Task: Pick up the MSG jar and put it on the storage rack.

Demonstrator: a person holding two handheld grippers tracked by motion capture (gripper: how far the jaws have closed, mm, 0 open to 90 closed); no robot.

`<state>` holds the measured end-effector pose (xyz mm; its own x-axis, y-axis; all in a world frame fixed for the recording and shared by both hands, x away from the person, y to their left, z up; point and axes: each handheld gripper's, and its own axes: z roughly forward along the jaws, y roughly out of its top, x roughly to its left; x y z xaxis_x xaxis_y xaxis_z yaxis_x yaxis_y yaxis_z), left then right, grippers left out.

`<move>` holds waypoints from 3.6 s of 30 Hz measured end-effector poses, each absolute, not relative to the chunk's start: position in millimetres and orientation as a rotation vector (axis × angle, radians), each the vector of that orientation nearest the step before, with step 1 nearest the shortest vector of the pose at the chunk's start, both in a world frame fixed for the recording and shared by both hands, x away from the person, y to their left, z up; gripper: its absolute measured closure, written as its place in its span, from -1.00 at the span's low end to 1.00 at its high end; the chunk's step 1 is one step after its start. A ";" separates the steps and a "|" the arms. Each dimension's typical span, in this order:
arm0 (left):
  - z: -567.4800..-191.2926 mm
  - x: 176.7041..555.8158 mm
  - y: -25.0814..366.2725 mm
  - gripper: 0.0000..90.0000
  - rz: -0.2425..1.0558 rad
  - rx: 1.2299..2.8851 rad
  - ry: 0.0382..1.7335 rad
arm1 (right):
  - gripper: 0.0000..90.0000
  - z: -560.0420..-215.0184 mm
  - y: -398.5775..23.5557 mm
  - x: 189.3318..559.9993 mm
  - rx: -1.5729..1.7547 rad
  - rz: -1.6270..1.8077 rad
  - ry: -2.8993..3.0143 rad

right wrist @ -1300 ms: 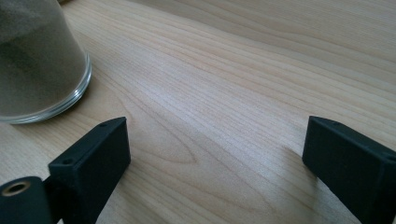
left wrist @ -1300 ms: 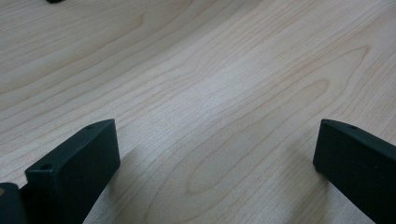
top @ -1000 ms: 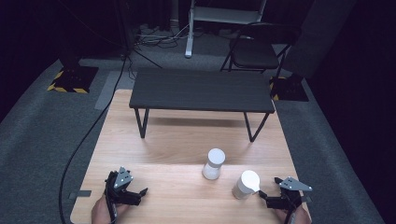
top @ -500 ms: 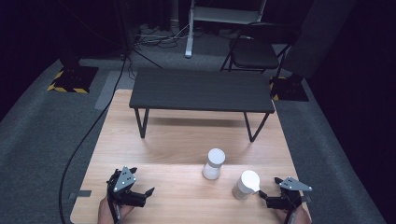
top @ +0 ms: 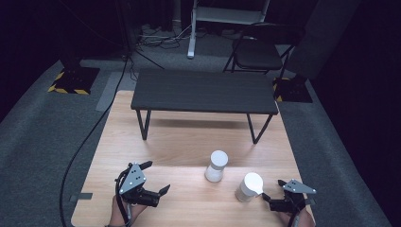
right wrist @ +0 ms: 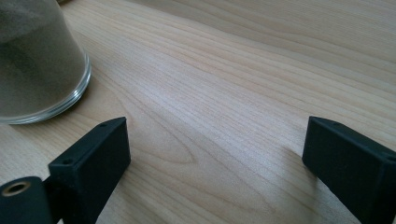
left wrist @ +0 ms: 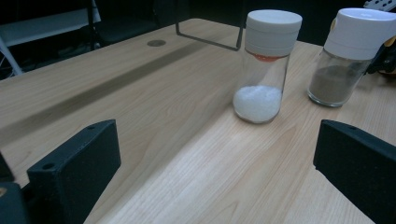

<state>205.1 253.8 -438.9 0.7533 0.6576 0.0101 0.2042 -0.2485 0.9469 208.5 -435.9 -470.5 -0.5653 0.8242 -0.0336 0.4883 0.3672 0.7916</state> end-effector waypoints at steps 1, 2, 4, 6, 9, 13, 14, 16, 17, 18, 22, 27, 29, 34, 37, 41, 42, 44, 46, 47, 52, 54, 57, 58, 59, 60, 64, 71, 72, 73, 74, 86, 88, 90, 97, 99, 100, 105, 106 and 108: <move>-439.5 207.5 252.0 -0.99 0.488 1.807 0.665 | -0.84 -470.6 -435.9 208.5 1.139 1.061 2.206; -440.0 209.4 249.4 -0.99 0.485 1.807 0.660 | -0.84 -470.5 -435.9 208.5 1.139 1.061 2.206; -441.3 213.2 243.4 -0.99 0.478 1.810 0.648 | -0.84 -470.5 -435.9 208.5 1.139 1.061 2.206; -442.2 217.6 237.3 -0.99 0.470 1.817 0.636 | -0.84 -470.4 -435.9 208.6 1.140 1.061 2.207; -444.6 225.4 229.5 -0.99 0.447 1.819 0.632 | -0.84 -470.3 -435.7 208.8 1.142 1.061 2.206; -445.7 235.8 219.6 -0.99 0.418 1.826 0.618 | -0.84 -470.3 -435.5 208.8 1.143 1.060 2.206; -445.3 238.0 216.5 -0.99 0.416 1.828 0.608 | -0.84 -470.3 -435.5 208.8 1.143 1.060 2.206; -443.9 242.9 209.6 -0.99 0.411 1.832 0.592 | -0.84 -470.2 -435.5 208.9 1.143 1.060 2.206; -443.3 245.5 206.1 -0.99 0.407 1.832 0.584 | -0.84 -470.2 -435.4 208.9 1.144 1.060 2.206; -442.6 248.2 202.4 -0.99 0.404 1.833 0.575 | -0.84 -470.2 -435.4 208.8 1.144 1.060 2.206; -442.1 256.8 186.5 -0.99 0.394 1.846 0.547 | -0.84 -470.2 -435.1 208.6 1.146 1.059 2.205; -442.6 265.7 167.2 -0.99 0.395 1.851 0.529 | -0.84 -470.2 -434.5 208.4 1.150 1.058 2.202; -441.7 272.0 156.4 -0.98 0.384 1.846 0.517 | -0.84 -470.2 -434.2 208.2 1.151 1.057 2.201; -444.6 280.5 144.3 -0.97 0.353 1.836 0.516 | -0.84 -470.1 -434.4 208.1 1.150 1.057 2.202; -446.8 285.8 132.0 -0.96 0.337 1.834 0.520 | -0.85 -470.0 -434.4 208.2 1.148 1.056 2.204; -448.4 286.7 124.1 -0.96 0.339 1.823 0.536 | -0.85 -470.1 -434.6 208.2 1.146 1.057 2.205; -449.0 288.1 121.9 -0.95 0.334 1.817 0.545 | -0.85 -470.1 -434.6 208.2 1.146 1.057 2.205; -450.5 291.9 117.8 -0.94 0.321 1.807 0.563 | -0.85 -470.2 -434.6 208.2 1.146 1.057 2.205; -452.8 299.1 115.8 -0.91 0.286 1.796 0.577 | -0.85 -470.2 -434.7 208.2 1.145 1.058 2.205; -454.0 302.9 115.1 -0.88 0.261 1.791 0.588 | -0.85 -470.2 -434.7 208.2 1.145 1.058 2.205; -456.2 307.5 107.0 -0.77 0.255 1.805 0.587 | -0.85 -470.3 -434.9 208.2 1.143 1.059 2.206; -456.6 306.7 103.7 -0.72 0.264 1.808 0.578 | -0.85 -470.5 -434.8 207.9 1.142 1.059 2.205; -456.5 302.9 97.7 -0.63 0.305 1.817 0.566 | -0.85 -470.8 -434.7 207.3 1.137 1.059 2.203; -457.8 298.1 94.3 -0.57 0.352 1.818 0.556 | -0.85 -470.9 -434.4 206.7 1.135 1.058 2.202; -457.8 298.1 94.3 -0.52 0.352 1.818 0.556 | -0.85 -470.9 -434.4 206.7 1.135 1.058 2.202; -458.9 297.1 93.7 -0.52 0.361 1.814 0.553 | -0.85 -471.0 -434.4 206.6 1.133 1.057 2.202; -464.6 294.7 95.2 -0.35 0.380 1.786 0.561 | -0.85 -471.0 -434.3 206.5 1.132 1.057 2.201; -472.9 293.2 97.7 -0.26 0.395 1.754 0.550 | -0.85 -471.5 -433.9 205.6 1.127 1.057 2.198; -472.9 292.9 97.5 -0.26 0.396 1.754 0.551 | -0.85 -471.6 -433.9 205.4 1.125 1.056 2.197; -472.5 292.7 97.3 -0.26 0.397 1.754 0.553 | -0.85 -471.7 -433.8 205.3 1.124 1.056 2.197; -471.9 292.5 96.9 -0.26 0.398 1.756 0.555 | -0.85 -471.6 -433.7 205.3 1.124 1.056 2.197; -454.7 290.3 95.1 -0.26 0.410 1.803 0.634 | -0.85 -471.9 -433.2 204.1 1.120 1.053 2.193; -451.9 291.3 99.3 -0.26 0.403 1.798 0.654 | -0.85 -472.1 -432.9 203.7 1.117 1.053 2.192; -447.8 291.6 104.0 -0.26 0.414 1.792 0.670 | -0.85 -472.3 -432.7 203.1 1.113 1.052 2.191; -427.4 291.6 122.9 -0.26 0.477 1.783 0.668 | -0.81 -471.3 -434.6 204.3 1.119 1.060 2.203; -417.7 293.1 125.8 -0.26 0.495 1.808 0.659 | -0.82 -470.8 -435.1 205.2 1.125 1.061 2.207; -411.8 294.1 126.6 -0.26 0.501 1.822 0.663 | -0.81 -470.4 -435.9 206.3 1.132 1.065 2.212; -393.7 296.3 135.8 -0.26 0.526 1.822 0.650 | -0.81 -470.5 -435.8 206.7 1.130 1.065 2.211; -390.5 296.7 137.8 -0.26 0.529 1.816 0.646 | -0.81 -470.5 -436.1 206.9 1.127 1.067 2.214; -384.3 297.9 141.8 -0.26 0.527 1.797 0.648 | -0.81 -470.3 -437.1 207.9 1.117 1.069 2.222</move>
<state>297.9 141.8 -384.3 0.7515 0.6587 0.0380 0.1710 -0.2500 0.9530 207.9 -437.1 -470.3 -0.5825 0.8121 -0.0343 0.4799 0.3777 0.7919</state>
